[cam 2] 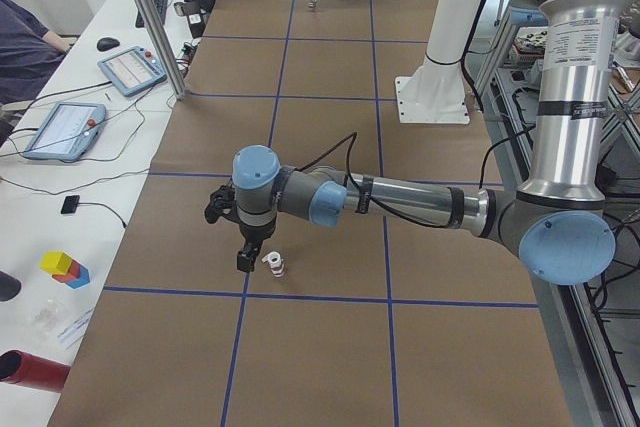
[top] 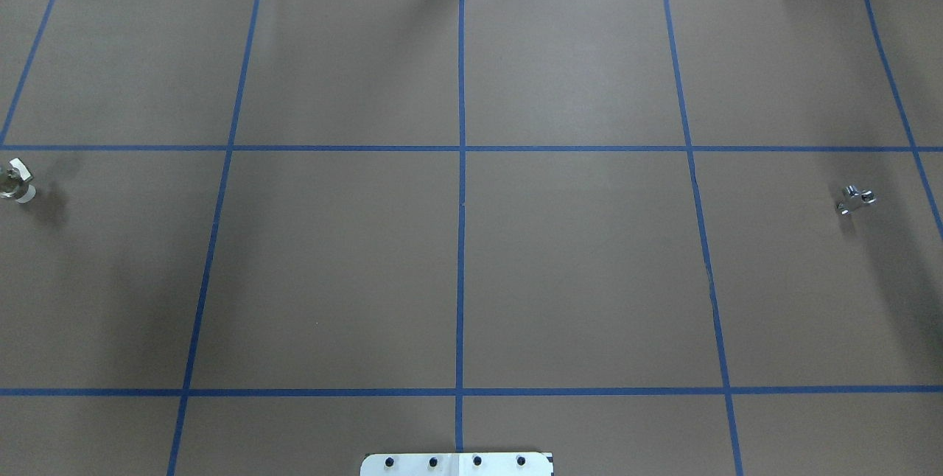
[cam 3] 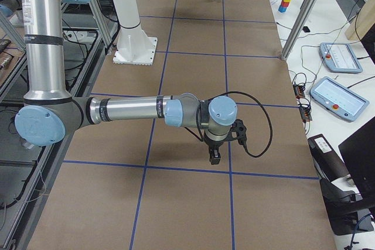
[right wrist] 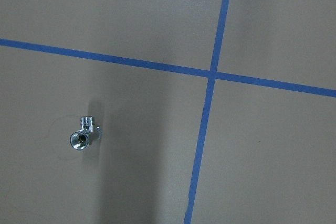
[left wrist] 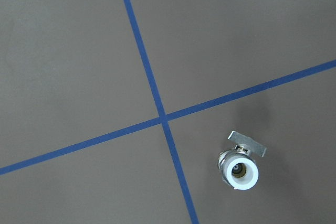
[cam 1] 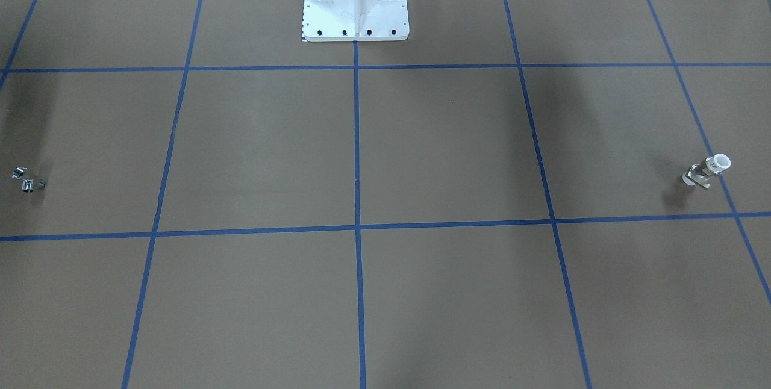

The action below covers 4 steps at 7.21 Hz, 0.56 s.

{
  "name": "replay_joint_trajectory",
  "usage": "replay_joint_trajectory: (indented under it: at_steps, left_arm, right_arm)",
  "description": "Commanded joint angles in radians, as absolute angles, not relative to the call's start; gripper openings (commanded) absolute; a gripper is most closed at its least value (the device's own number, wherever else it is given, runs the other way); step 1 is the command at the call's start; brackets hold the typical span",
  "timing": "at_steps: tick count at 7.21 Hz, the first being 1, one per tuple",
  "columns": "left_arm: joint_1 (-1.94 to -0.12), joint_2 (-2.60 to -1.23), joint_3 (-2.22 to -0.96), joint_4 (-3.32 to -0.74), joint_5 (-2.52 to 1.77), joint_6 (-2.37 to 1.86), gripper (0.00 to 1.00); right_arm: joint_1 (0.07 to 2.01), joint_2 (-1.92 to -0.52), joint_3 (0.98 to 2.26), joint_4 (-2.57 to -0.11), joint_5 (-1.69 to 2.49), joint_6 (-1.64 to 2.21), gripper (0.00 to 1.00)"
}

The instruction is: Assemble PPR valve and pipe with both arms

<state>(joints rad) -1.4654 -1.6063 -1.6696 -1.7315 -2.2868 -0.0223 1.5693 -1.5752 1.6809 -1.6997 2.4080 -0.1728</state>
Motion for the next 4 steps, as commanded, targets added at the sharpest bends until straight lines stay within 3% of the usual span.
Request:
replay_joint_trajectory:
  at_steps: [1, 4]
  left_arm:
    - [-1.403, -1.62, -1.667, -1.74, -2.312, -0.101, 1.0]
    - [-1.303, -1.605, -1.643, -1.823, -2.31, -0.231, 1.0]
  right_arm:
    - [1.569, -1.574, 1.681, -1.698, 2.407, -0.173, 0.99]
    - [1.569, -1.575, 1.68, -1.7, 2.405, -0.173, 0.99]
